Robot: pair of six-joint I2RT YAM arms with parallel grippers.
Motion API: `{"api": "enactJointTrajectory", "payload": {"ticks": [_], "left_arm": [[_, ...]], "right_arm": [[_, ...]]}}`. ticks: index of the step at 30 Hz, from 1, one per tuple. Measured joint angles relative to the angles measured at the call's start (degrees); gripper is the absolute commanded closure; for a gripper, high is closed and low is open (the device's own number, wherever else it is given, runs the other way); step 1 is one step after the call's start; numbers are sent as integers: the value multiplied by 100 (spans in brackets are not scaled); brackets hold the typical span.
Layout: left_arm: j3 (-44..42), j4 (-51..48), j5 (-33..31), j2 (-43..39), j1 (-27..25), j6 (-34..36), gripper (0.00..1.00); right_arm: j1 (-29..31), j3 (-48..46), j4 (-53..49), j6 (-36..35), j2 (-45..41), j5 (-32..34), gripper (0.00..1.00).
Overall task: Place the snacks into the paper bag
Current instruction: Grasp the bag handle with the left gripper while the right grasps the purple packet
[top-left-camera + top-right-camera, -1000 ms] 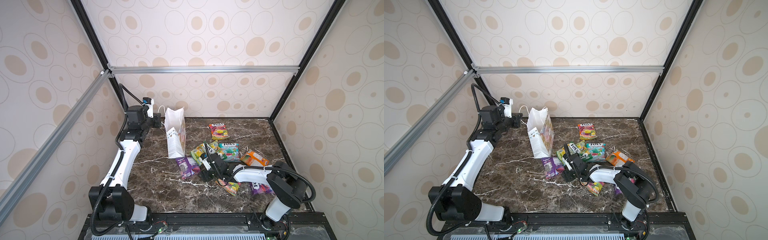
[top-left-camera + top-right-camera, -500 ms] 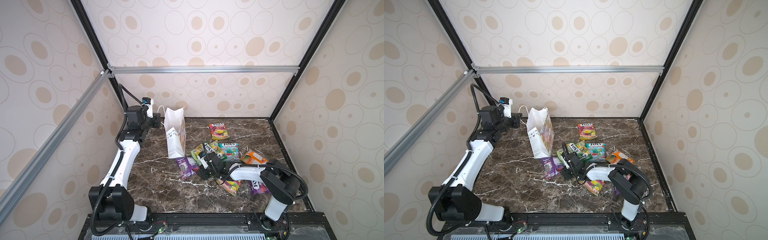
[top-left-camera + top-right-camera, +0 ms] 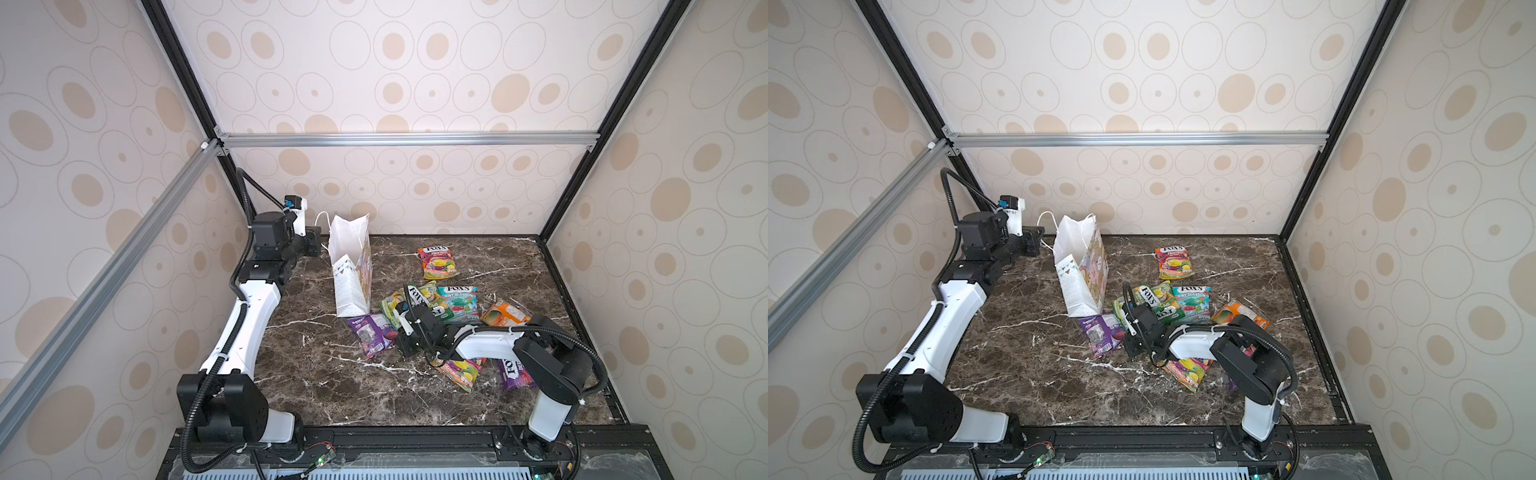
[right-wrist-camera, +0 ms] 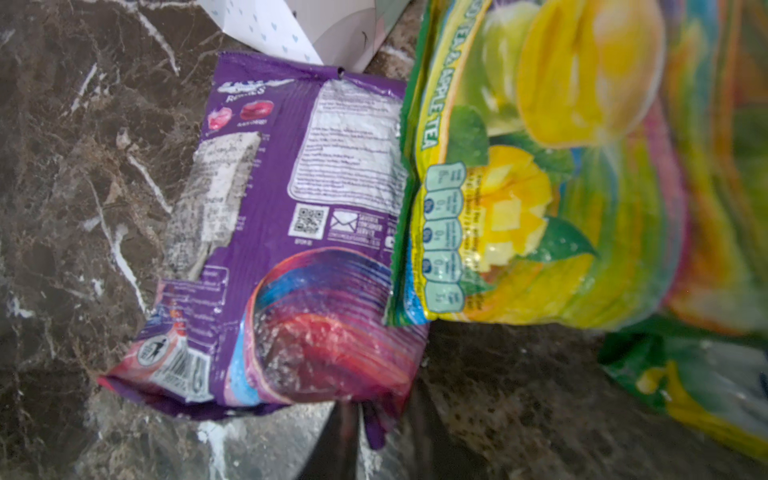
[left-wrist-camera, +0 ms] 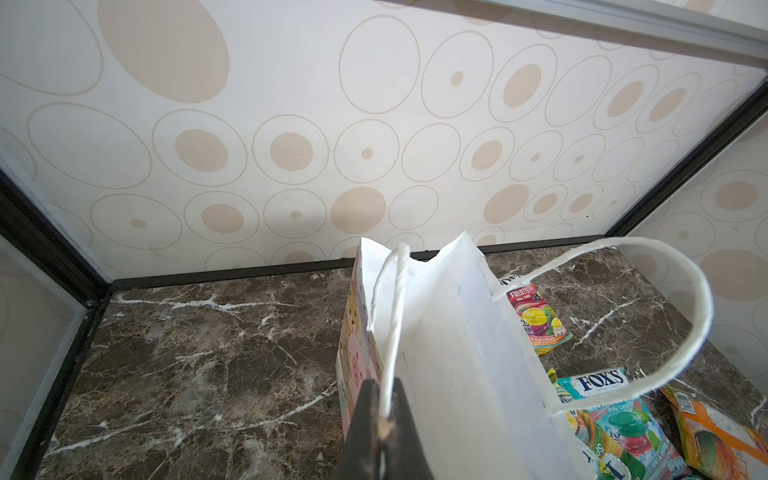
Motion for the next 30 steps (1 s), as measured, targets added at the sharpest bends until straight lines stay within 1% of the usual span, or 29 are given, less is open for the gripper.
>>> {"api": "enactJointTrajectory", "payload": {"ticks": [7,13,17,24,30], "left_arm": [[-11,-2,0,-101,0,0,99],[-22,0,0,-127,0,0,99],[-31,0,2,-127,0,0,99],[-33,0,48,-127,0,-2,100],[-33,-2,232,-127,0,-26,100]], "right_arm": [[4,-120,24,-61,-179,85,100],[35,-599,-219,-59,-977,190,100],[37,-752,-614,-52,-1504,306,100],[37,-785,-1239,-31,-1998,444,100],[37,-787,-1862,-20,-2452,525,100]]}}
